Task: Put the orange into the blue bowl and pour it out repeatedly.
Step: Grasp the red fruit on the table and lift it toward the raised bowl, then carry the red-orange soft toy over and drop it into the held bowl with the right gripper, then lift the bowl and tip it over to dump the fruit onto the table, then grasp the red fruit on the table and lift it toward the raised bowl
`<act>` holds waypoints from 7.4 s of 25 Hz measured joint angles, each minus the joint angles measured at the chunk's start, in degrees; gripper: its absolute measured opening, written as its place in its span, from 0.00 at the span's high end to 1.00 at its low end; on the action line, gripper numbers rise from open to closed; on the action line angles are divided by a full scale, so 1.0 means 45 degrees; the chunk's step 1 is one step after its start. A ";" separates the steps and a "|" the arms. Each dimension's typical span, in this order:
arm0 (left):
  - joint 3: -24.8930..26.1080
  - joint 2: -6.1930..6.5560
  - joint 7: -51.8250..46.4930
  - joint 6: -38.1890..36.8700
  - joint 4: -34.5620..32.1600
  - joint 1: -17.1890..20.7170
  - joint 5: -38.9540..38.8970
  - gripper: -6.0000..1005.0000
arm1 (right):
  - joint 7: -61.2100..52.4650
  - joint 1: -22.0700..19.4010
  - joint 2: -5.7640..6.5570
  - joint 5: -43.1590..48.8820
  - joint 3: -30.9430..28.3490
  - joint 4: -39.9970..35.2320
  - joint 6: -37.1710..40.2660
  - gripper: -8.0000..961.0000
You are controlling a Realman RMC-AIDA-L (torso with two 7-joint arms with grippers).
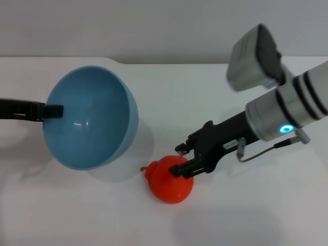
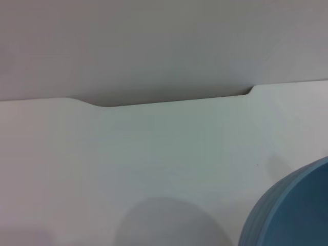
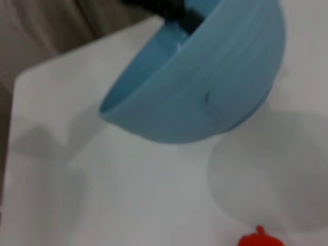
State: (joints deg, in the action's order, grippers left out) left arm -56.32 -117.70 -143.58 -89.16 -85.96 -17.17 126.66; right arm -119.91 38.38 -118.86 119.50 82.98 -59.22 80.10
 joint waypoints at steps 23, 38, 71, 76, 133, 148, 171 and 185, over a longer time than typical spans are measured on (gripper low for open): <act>-0.0706 0.0003 -0.0340 -0.0601 -0.0036 -0.0371 0.0998 1.00 | -0.0034 0.0100 -0.0056 0.0171 0.3112 0.2033 -0.3659 0.46; -0.0862 0.0006 -0.0340 -0.0714 -0.0128 -0.0569 0.0992 1.00 | -0.0054 -0.1283 0.0009 0.0090 0.1993 0.0220 -0.3375 0.86; -0.7999 -0.0213 -0.3906 0.0925 0.2378 -0.5080 0.2709 0.99 | 0.1664 -0.2965 0.0005 -0.1699 -0.2255 -0.5616 0.4067 0.85; -0.8015 -0.0199 -0.3909 0.0928 0.2242 -0.5074 0.2533 0.99 | 0.1634 -0.2941 0.0015 -0.1642 -0.2156 -0.5587 0.3875 0.71; -0.7683 -0.0011 0.4740 0.9884 0.0032 0.0310 -0.3503 1.00 | -0.1772 -0.3450 -0.0013 0.3081 -0.6346 -0.4403 0.3351 0.46; -0.0205 0.0055 -0.1263 0.0150 0.1116 -0.1612 0.2859 1.00 | 0.0819 -0.2680 0.0025 0.0943 -0.1609 -0.3652 0.2255 0.46; -0.0839 -0.0034 -0.1302 -0.0891 0.0489 -0.1271 0.3180 1.00 | 0.0641 -0.0966 -0.0021 0.0759 0.1575 0.0333 -0.1388 0.46; -0.1346 -0.0054 -0.1316 -0.0824 0.0488 -0.1421 0.3179 1.00 | 0.0619 -0.1339 0.0006 0.0270 0.1626 0.0259 -0.2120 0.73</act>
State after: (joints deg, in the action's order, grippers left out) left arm -62.38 -117.95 -149.50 -92.87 -83.76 -23.56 140.96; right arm -117.12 32.35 -118.84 120.72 90.29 -58.05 70.56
